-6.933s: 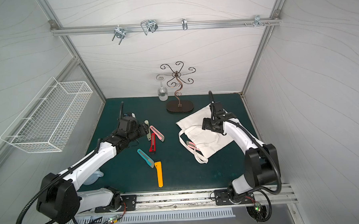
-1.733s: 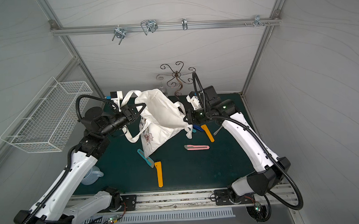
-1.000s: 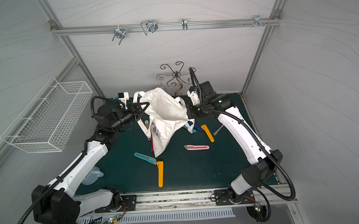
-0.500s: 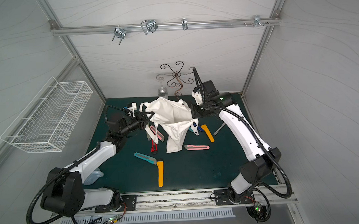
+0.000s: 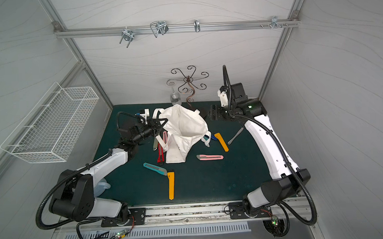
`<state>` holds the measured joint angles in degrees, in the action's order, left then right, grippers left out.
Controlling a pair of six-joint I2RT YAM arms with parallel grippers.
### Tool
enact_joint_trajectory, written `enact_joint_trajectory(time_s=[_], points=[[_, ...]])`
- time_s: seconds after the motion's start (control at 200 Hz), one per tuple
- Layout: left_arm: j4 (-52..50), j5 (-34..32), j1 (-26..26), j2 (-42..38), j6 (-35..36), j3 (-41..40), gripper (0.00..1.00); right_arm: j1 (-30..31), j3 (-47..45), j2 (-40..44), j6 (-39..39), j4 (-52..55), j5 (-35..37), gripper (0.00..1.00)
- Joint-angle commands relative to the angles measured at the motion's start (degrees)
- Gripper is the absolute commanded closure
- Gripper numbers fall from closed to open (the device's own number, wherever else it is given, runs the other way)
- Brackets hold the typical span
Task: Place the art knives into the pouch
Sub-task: Open the pouch at the center of the board, then pick up the utility knife at the center of the board.
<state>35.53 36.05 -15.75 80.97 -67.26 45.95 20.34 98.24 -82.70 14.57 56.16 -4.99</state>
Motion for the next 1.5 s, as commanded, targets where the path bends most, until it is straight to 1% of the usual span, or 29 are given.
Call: enact_joint_trajectory(time_s=[0.0,0.115,0.21,0.505,0.66,0.93,1.015,1.126,1.381,1.416,1.466,1.496], points=[[4.73,1.52,-0.34,1.20,-0.13,2.66,1.00,-2.69,-7.26,-0.89,1.75,-0.87,3.33,0.22],[6.21,1.65,-0.42,1.91,-0.84,1.99,1.00,-5.21,-14.84,-4.40,1.54,-3.43,4.55,0.24],[6.90,1.74,-0.76,2.34,-1.27,1.84,1.00,-6.13,-16.62,-9.75,-0.72,-3.90,4.96,0.26],[7.79,2.09,-1.70,2.88,-1.64,1.60,1.00,-6.06,-15.60,-20.81,-8.42,-4.98,5.54,0.29],[7.64,2.16,-1.97,2.88,-1.58,1.42,1.00,-6.13,-15.25,-23.94,-11.99,-6.14,5.60,0.29],[6.46,2.19,-2.36,2.64,-0.65,1.62,1.00,-6.15,-13.84,-29.01,-15.04,-7.62,5.38,0.30],[6.23,2.18,-2.36,2.44,-0.43,1.53,1.00,-6.18,-13.84,-30.39,-15.09,-8.28,4.84,0.32],[6.27,2.18,-2.45,2.10,-0.35,1.44,1.00,-6.13,-13.71,-32.03,-14.96,-8.34,5.92,0.33],[5.46,2.10,-2.47,1.30,0.11,1.25,1.00,-6.01,-14.16,-33.58,-13.69,-8.88,5.92,0.42],[5.11,2.04,-2.45,1.21,0.33,1.31,1.00,-5.85,-14.23,-33.59,-13.29,-8.81,5.83,0.45],[4.96,2.01,-2.47,1.12,0.46,1.37,1.00,-5.48,-14.21,-33.89,-12.78,-8.71,6.11,0.52],[4.94,2.01,-2.40,1.04,0.49,1.39,1.00,-5.26,-14.36,-34.07,-12.43,-8.77,6.22,0.53]])
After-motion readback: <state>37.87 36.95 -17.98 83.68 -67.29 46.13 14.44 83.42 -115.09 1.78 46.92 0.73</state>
